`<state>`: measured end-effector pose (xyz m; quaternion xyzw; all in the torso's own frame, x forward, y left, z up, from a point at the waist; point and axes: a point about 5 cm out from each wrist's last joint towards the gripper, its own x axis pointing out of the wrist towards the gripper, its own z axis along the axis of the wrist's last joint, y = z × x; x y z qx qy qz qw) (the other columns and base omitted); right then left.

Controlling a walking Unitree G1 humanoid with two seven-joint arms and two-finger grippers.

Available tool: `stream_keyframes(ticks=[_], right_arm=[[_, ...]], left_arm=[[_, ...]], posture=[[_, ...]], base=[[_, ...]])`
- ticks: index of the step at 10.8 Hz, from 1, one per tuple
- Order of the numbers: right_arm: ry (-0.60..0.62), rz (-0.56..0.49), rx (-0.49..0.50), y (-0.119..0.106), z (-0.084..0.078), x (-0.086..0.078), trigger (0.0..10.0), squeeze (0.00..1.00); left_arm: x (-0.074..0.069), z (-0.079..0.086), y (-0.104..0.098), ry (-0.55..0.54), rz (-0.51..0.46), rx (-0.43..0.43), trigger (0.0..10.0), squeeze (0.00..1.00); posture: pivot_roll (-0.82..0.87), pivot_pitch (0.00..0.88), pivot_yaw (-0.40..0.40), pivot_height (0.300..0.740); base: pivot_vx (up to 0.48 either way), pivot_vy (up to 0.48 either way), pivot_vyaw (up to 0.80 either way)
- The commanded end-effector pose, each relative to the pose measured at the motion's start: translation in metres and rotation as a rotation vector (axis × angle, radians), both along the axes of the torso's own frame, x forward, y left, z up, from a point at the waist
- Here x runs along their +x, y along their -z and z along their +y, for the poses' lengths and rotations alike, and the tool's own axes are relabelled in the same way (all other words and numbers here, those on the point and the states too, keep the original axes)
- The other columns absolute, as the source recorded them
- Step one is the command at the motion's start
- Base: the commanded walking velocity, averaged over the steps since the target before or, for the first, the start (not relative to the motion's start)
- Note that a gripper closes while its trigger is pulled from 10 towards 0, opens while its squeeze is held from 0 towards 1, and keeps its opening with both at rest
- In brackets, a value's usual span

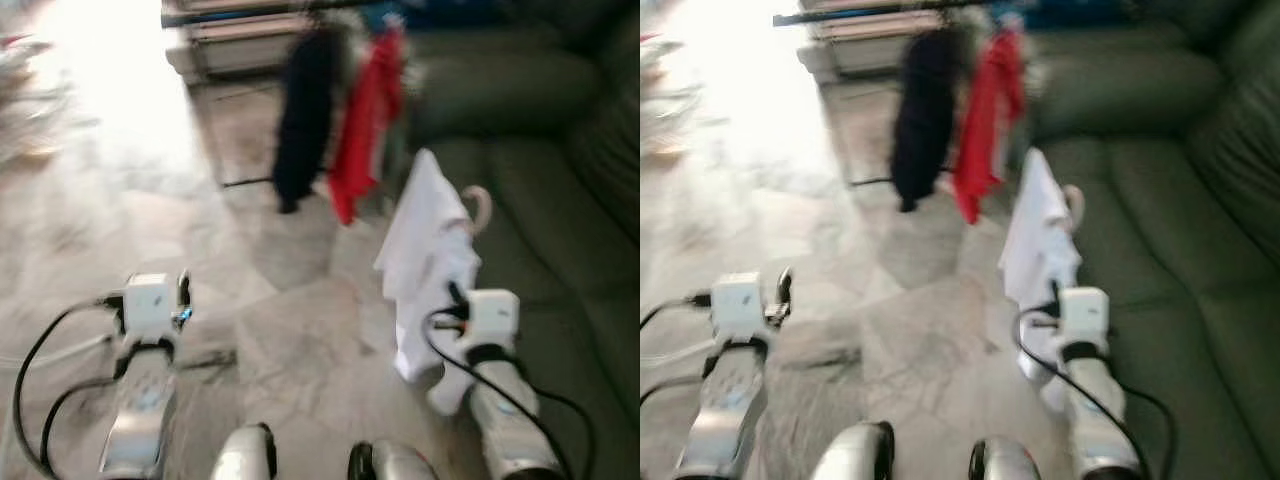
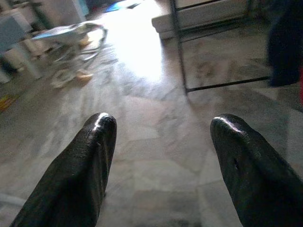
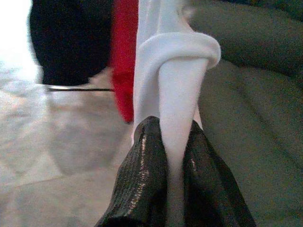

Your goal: Hang hanger

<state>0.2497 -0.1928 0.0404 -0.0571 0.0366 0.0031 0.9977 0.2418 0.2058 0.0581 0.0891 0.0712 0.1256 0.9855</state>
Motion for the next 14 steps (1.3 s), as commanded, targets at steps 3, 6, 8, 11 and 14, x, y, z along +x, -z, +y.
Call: stream_keyframes(ticks=[3, 6, 8, 11, 14], right_arm=[[-0.031, -0.052, 0.001, -0.01, -0.001, -0.001, 10.0, 0.0], [-0.024, -0.055, -0.002, -0.014, -0.007, 0.004, 10.0, 0.0], [-0.012, -0.062, 0.018, -0.015, -0.007, 0.003, 10.0, 0.0], [0.073, -0.049, 0.013, -0.015, -0.012, 0.003, 10.0, 0.0], [0.038, -0.051, 0.008, -0.02, -0.011, 0.011, 10.0, 0.0]], left_arm=[[-0.008, -0.002, 0.001, -0.01, 0.01, 0.001, 10.0, 0.0], [-0.009, -0.003, 0.001, -0.015, 0.019, 0.006, 10.0, 0.0], [-0.005, -0.009, -0.006, 0.039, -0.024, 0.024, 10.0, 0.0], [-0.01, -0.017, -0.007, 0.099, -0.045, -0.067, 10.0, 0.0], [-0.009, -0.017, -0.01, 0.111, -0.059, -0.074, 10.0, 0.0]], posture=[[0.01, 0.172, -0.02, 0.74], [0.01, 0.179, -0.025, 0.74], [0.03, 0.192, -0.06, 0.74], [0.04, 0.209, -0.085, 0.74], [0.04, 0.214, -0.087, 0.74]], base=[[0.0, 0.426, 0.77], [0.0, 0.419, 0.73], [0.0, 0.0, 0.0], [0.089, 0.0, 0.0], [0.404, 0.0, 0.0]])
